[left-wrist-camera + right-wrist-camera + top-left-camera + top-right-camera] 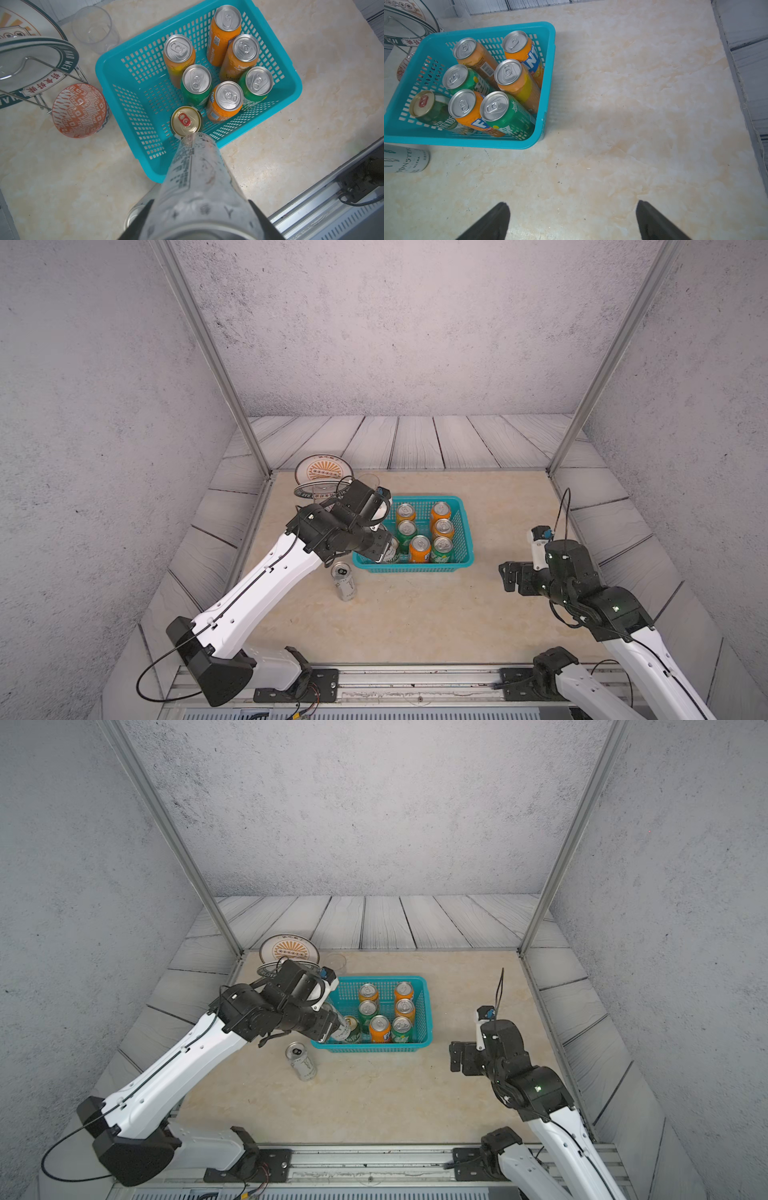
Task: Take out the drinks from the basket
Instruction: Place the drink at the center of the board.
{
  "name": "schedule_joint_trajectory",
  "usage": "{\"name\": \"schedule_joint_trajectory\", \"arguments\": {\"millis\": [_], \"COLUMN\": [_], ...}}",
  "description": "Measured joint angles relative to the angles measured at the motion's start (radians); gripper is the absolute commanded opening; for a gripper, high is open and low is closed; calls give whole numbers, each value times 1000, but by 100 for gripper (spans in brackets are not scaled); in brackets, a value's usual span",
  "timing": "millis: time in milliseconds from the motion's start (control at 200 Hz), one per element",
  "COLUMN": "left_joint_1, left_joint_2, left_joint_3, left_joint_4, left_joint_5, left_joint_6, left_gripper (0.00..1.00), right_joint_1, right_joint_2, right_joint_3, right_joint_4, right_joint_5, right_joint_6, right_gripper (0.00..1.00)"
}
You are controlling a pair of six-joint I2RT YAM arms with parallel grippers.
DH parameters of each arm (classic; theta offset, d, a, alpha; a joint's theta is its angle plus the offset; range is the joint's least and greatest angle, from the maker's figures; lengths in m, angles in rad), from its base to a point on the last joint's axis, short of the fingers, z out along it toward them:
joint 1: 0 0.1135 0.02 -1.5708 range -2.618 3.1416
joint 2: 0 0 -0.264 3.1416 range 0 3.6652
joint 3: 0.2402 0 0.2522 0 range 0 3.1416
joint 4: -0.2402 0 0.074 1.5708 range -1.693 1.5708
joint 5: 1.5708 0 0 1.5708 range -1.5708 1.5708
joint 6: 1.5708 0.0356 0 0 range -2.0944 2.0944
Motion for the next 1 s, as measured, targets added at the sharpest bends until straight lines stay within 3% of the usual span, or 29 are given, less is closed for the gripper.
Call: {"name": "schedule_joint_trajectory", "arguments": {"millis": [415,1001], "left_joint_1": [-11,-16], "left_joint_2": [-40,-58], "left_joint_3": [-191,-214], "left_joint_4": [8,40], "left_joint_5": [-12,-4], "left_joint_6": [-49,-60], "left_gripper": [51,51], "right_joint_1": [0,0], "right_joint_2": [-4,3], "right_joint_3": [0,0], "right_joint_4": [0,0], "right_joint_5": [0,0], "right_joint_6": [1,1], "right_gripper": [99,99]}}
